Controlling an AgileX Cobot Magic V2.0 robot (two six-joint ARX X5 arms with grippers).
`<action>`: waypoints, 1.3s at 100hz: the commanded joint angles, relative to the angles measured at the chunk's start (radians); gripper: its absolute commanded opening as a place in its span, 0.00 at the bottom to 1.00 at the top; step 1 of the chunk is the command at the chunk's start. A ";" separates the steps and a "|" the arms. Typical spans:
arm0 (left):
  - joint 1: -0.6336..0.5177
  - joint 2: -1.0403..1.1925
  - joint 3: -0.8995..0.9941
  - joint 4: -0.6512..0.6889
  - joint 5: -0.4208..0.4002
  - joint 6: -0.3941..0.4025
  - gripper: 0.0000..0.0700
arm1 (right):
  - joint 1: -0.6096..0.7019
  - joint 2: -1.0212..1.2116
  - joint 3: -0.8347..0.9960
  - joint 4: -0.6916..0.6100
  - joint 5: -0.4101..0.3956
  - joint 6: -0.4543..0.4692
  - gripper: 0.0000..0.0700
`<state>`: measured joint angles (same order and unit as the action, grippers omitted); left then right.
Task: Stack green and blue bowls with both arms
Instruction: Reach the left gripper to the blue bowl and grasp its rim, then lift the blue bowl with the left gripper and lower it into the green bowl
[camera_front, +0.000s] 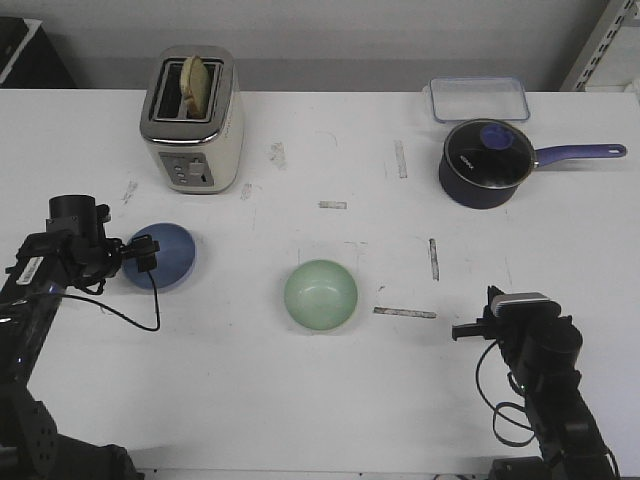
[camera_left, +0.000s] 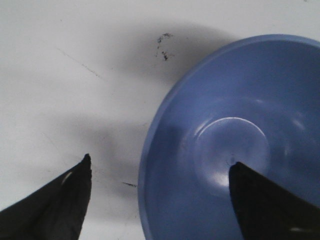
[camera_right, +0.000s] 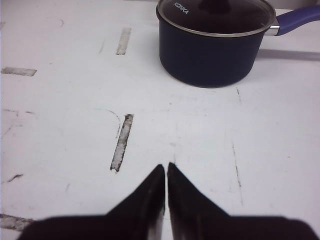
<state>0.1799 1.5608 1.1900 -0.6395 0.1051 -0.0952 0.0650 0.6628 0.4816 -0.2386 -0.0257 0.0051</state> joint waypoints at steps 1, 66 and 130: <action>0.004 0.023 0.014 0.005 0.004 0.001 0.50 | 0.001 0.006 0.006 0.013 0.000 0.005 0.00; -0.009 -0.022 0.113 0.033 0.010 -0.002 0.00 | 0.001 0.006 0.006 -0.001 -0.001 0.006 0.00; -0.489 -0.146 0.308 -0.103 0.187 -0.024 0.00 | 0.001 0.006 0.006 -0.001 -0.001 0.006 0.00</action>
<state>-0.2508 1.3872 1.4830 -0.7467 0.2874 -0.1238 0.0650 0.6628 0.4816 -0.2485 -0.0257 0.0051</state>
